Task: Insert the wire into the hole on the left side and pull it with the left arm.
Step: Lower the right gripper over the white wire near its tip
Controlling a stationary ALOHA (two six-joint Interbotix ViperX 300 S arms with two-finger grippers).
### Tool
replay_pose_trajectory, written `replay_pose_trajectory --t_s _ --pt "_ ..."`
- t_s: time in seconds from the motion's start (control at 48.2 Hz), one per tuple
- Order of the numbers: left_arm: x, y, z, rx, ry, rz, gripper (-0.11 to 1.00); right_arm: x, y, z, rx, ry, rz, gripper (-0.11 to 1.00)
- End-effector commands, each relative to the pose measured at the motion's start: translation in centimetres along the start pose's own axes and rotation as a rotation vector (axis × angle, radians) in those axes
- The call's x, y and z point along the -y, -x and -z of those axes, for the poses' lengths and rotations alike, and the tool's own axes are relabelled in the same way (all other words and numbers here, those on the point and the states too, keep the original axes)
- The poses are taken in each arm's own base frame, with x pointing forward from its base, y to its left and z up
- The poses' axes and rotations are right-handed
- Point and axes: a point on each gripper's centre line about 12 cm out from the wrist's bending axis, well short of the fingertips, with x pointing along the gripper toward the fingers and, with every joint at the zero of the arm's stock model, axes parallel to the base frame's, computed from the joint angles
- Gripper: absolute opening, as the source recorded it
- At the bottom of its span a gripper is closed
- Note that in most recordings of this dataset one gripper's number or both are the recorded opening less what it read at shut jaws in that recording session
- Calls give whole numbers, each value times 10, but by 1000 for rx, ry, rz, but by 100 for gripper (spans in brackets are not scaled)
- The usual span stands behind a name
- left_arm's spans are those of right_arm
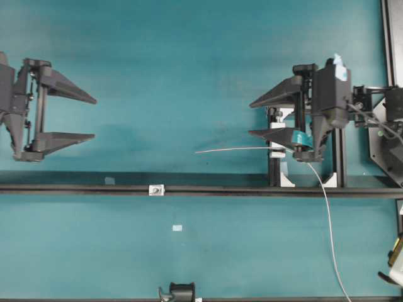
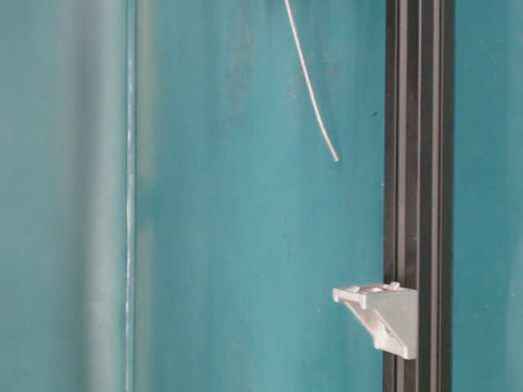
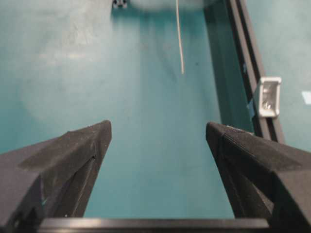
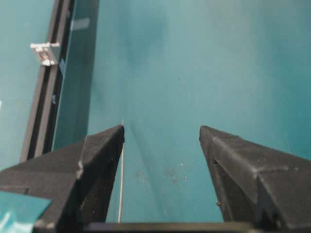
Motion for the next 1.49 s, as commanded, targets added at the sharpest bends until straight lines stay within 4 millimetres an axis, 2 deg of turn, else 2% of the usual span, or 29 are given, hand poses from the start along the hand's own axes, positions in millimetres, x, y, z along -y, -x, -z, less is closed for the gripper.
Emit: replay_pose_trajectory --t_s 0.0,0.644,1.017,1.474 --pt "-1 -6 -7 15 4 -4 67 -4 -6 -6 9 3 -10 74" --pt "0 -36 10 -101 3 -2 67 -11 -38 13 -98 20 -19 74" --pt "0 -38 16 -123 3 -2 67 -12 -60 26 -160 26 -13 74" --pt "0 -38 16 -123 3 -2 67 -12 -77 41 -219 32 -8 74"
